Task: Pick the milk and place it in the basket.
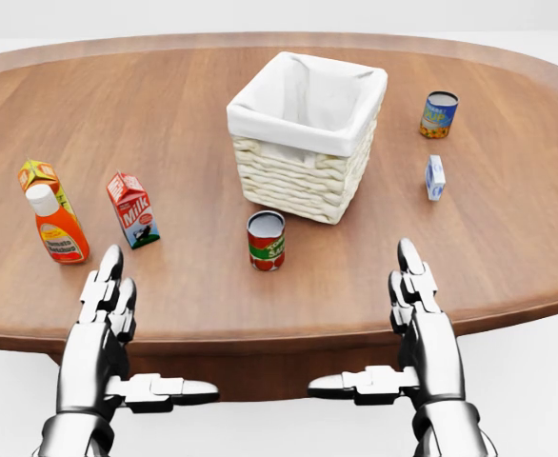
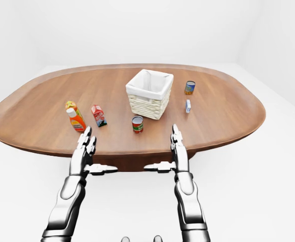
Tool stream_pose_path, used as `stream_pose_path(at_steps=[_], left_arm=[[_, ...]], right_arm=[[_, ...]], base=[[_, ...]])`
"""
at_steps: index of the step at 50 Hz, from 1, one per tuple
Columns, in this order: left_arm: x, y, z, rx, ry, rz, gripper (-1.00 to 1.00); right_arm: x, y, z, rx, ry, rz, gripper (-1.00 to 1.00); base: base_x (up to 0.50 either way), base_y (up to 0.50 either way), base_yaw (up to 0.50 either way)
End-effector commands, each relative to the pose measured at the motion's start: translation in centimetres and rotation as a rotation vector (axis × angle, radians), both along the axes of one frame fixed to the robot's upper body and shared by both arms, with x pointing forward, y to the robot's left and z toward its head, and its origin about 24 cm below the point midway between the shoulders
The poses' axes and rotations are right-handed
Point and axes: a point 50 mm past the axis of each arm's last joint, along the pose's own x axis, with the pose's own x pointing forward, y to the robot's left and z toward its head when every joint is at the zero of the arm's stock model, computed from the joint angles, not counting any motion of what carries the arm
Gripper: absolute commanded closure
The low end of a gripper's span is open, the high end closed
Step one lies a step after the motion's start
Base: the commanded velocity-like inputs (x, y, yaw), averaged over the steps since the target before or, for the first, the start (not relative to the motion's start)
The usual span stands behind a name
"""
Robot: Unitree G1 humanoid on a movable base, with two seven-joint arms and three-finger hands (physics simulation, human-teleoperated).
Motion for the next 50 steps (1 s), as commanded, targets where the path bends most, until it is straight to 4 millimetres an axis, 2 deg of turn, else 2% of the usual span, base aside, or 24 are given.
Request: stream_pose_path(at_steps=[1,22,31,38,42,46,47,48,50], left_arm=[[-0.1,0.6,-0.2,-0.016,0.018,-0.009,-1.00],[0.0,0.6,-0.6,-0.014,0.028,-0.014,-1.00],[0.1,0.6,-0.8,-0.012,0.030,-0.016,-1.00],[0.0,0.6,-0.4,-0.014,0.024,-0.019,-1.00],[-0.4,0.6,1.1,-0.019,-0.005,-0.024,-1.00],[-0.4,0.7,1.7,-0.019,-0.030,-0.022,-1.00],[-3.1,1.2,10.7,-0.024,-0.427,-0.015,-1.00],[-3.6,1.3,11.7,-0.024,-0.475,-0.012,-1.00],[-3.8,1.3,11.9,-0.023,-0.486,-0.012,-1.00]], right_arm=[[0.1,-0.4,-0.4,-0.005,0.014,0.008,-0.98],[0.2,-0.5,-1.0,-0.034,0.032,0.017,-0.98],[0.1,-0.4,-0.8,-0.043,0.032,0.021,-0.98],[-0.2,-0.3,0.1,-0.058,0.021,0.028,-0.98],[-0.4,-0.1,1.3,-0.067,0.001,0.033,-0.98],[-0.5,0.0,1.9,-0.077,-0.027,0.037,-0.98],[-2.3,0.4,9.7,-0.156,-0.368,0.054,-0.98],[-2.6,0.4,10.4,-0.164,-0.400,0.057,-0.98],[-2.6,0.5,10.6,-0.168,-0.408,0.058,-0.98]], base=[[0.00,0.00,0.00],[0.00,0.00,0.00],[0.00,0.00,0.00],[0.00,0.00,0.00],[0.00,0.00,0.00],[0.00,0.00,0.00],[0.00,0.00,0.00],[0.00,0.00,0.00],[0.00,0.00,0.00]])
